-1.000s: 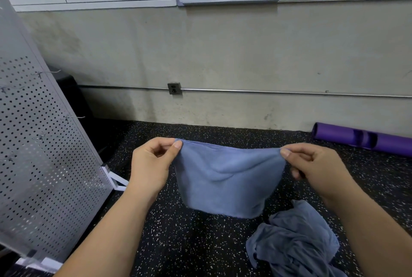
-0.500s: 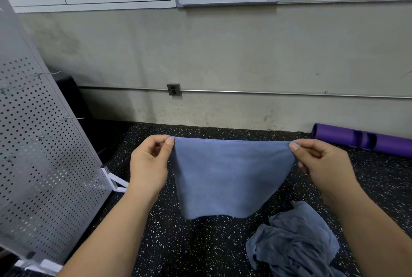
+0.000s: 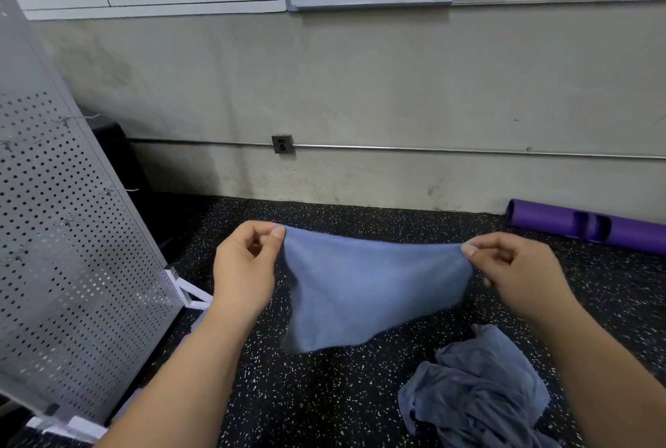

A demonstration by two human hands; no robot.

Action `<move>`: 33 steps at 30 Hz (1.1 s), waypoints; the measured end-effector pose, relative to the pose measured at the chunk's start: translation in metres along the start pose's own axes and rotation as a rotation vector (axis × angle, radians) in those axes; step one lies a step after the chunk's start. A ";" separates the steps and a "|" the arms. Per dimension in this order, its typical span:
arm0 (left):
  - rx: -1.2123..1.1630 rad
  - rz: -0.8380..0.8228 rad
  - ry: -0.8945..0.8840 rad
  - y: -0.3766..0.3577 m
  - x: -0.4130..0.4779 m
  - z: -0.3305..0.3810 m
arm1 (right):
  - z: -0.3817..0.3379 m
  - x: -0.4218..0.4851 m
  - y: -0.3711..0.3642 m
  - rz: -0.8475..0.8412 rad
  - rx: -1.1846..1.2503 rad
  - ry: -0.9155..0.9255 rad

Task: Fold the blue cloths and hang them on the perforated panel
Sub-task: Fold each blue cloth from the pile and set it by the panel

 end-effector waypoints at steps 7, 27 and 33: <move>-0.003 -0.017 -0.019 -0.004 -0.007 0.007 | 0.002 -0.004 -0.004 -0.069 -0.224 -0.061; -0.095 -0.007 0.156 -0.020 -0.017 0.003 | 0.004 -0.002 -0.028 0.128 0.099 -0.130; -0.180 0.078 0.271 -0.028 -0.026 -0.005 | 0.005 -0.004 -0.041 0.235 0.119 -0.196</move>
Point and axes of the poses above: each hand's wrist, its own x-axis towards the middle knuckle, its own y-axis out of the back of the hand, z = x × y, the point moved 4 cm from there along x, towards the middle knuckle, and after that the axes turned 15 degrees about y, right-handed, at the moved point
